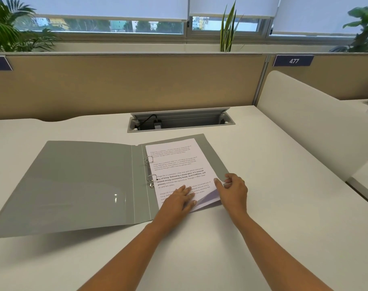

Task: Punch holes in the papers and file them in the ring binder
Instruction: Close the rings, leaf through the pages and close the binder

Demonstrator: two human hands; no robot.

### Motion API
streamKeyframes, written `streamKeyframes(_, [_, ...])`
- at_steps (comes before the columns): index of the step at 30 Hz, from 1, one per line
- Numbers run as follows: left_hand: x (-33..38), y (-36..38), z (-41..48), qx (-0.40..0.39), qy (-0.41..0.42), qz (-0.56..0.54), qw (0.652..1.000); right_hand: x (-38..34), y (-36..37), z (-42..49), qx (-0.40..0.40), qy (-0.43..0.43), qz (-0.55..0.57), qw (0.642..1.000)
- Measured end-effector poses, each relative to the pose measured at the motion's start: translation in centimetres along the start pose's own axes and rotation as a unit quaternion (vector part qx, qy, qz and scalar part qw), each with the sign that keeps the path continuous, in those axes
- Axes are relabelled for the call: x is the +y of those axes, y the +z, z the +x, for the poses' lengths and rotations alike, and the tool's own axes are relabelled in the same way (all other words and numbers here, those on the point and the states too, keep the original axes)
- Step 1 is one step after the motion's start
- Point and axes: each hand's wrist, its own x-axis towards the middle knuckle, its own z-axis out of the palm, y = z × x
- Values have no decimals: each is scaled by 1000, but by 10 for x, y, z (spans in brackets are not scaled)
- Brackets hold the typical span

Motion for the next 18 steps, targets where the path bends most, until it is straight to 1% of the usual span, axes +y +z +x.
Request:
streamKeyframes(3, [0, 0, -1, 3, -2, -7, 1000, -5, 0, 2, -12, -9, -46, 999])
streamKeyframes(7, [2, -1, 0, 6, -8, -17, 1000, -14, 1, 2, -23, -14, -58, 998])
streamKeyframes(10, [3, -4, 2, 0, -14, -43, 999, -23, 1, 1, -37, 12, -4, 999])
streamKeyframes(13, [7, -12, 7, 3, -53, -120, 991, -32, 6, -3, -51, 1, 57, 997])
streamKeyframes(15, [11, -20, 11, 22, -93, -195, 976, -37, 12, -7, -75, -31, 55, 995])
streamKeyframes(16, [14, -26, 13, 39, -116, -244, 962, -40, 15, -10, -87, -49, 46, 994])
streamKeyframes(17, [17, -34, 17, 57, -142, -302, 941, -41, 19, -14, -97, -70, 37, 992])
streamKeyframes(18, [19, -42, 21, 73, -172, -364, 912, -42, 22, -17, -106, -93, 30, 990])
